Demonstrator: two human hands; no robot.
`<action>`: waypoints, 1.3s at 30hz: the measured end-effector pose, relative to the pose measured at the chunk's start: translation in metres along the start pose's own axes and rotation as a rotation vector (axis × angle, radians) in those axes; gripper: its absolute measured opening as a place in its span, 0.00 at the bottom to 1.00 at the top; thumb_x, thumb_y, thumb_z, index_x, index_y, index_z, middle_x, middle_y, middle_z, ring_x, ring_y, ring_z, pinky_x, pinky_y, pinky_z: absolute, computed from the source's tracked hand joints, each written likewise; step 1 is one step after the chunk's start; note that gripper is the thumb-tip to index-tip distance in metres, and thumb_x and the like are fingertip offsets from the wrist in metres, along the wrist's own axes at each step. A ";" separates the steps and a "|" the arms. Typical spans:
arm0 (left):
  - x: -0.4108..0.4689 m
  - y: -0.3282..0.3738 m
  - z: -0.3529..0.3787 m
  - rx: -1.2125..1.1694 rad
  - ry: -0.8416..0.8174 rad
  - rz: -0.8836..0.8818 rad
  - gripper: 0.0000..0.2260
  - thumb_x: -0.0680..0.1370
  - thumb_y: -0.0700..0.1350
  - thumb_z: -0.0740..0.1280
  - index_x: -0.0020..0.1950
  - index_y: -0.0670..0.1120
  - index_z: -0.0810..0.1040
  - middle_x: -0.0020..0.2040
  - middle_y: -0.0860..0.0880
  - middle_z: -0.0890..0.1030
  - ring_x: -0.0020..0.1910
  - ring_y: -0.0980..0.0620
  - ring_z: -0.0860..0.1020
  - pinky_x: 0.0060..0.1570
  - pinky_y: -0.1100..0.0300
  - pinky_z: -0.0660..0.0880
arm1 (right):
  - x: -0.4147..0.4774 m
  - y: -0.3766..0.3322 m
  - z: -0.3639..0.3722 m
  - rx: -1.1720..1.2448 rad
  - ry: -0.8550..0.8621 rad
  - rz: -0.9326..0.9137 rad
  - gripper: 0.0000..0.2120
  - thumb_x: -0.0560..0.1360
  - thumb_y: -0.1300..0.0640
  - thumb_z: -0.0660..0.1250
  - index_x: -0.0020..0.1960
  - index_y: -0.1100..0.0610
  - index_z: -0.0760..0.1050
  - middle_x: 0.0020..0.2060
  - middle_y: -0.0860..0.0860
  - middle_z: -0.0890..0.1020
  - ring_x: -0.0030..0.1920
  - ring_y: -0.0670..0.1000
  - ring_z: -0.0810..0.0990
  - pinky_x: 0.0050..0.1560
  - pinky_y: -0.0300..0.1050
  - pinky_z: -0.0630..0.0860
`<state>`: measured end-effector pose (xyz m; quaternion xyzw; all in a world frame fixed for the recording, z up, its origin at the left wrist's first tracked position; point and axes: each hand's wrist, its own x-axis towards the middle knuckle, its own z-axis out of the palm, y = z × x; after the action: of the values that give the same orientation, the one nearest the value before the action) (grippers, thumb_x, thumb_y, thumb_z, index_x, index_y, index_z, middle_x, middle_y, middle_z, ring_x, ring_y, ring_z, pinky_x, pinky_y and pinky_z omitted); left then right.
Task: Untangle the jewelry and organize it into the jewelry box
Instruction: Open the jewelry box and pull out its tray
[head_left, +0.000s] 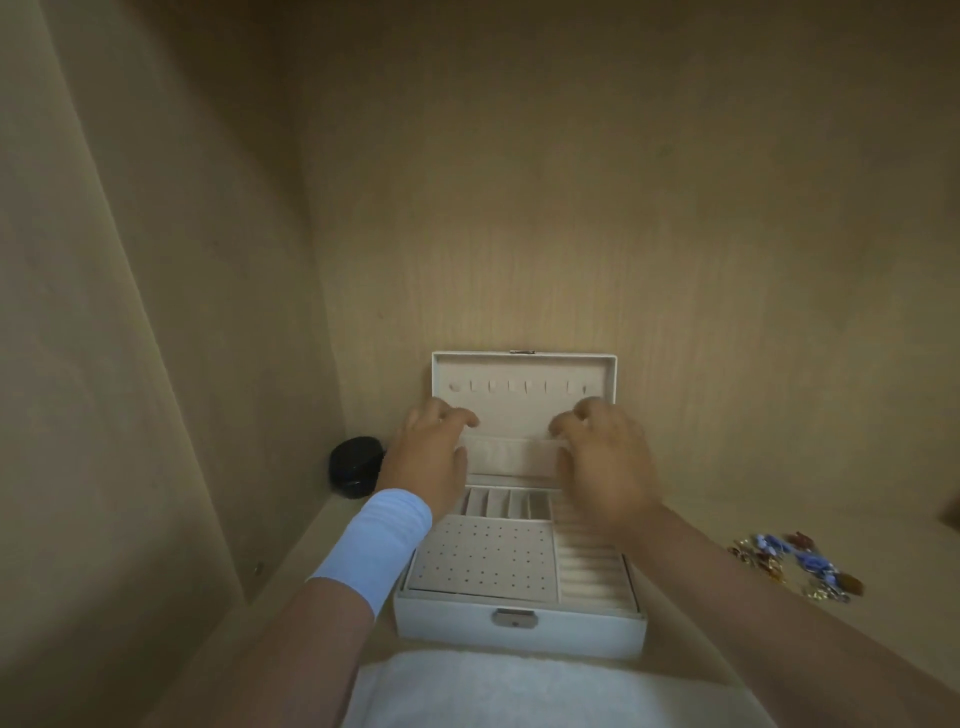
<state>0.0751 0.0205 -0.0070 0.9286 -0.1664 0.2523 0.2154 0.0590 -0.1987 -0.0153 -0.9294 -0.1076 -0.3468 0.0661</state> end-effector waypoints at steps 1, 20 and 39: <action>0.004 0.002 0.002 -0.009 -0.083 0.027 0.14 0.80 0.41 0.62 0.63 0.51 0.77 0.61 0.51 0.74 0.62 0.51 0.70 0.62 0.54 0.71 | 0.006 -0.005 0.001 -0.019 -0.103 -0.098 0.15 0.73 0.64 0.67 0.57 0.53 0.80 0.52 0.54 0.78 0.52 0.58 0.77 0.46 0.47 0.68; 0.038 0.023 0.039 0.340 -0.484 0.064 0.09 0.78 0.49 0.66 0.54 0.48 0.82 0.52 0.48 0.82 0.51 0.47 0.80 0.48 0.57 0.75 | 0.038 -0.022 0.020 -0.278 -0.636 -0.136 0.05 0.73 0.64 0.66 0.42 0.55 0.72 0.39 0.52 0.74 0.41 0.55 0.76 0.40 0.45 0.69; 0.029 0.063 -0.054 0.035 -0.412 0.037 0.08 0.80 0.47 0.64 0.54 0.54 0.82 0.53 0.53 0.82 0.48 0.53 0.78 0.50 0.60 0.73 | 0.046 -0.003 -0.069 0.201 -0.528 -0.088 0.12 0.76 0.58 0.66 0.54 0.46 0.84 0.48 0.43 0.85 0.49 0.48 0.81 0.49 0.46 0.79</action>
<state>0.0512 -0.0128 0.0704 0.9610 -0.2195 0.0637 0.1559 0.0483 -0.2027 0.0671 -0.9708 -0.1952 -0.0829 0.1124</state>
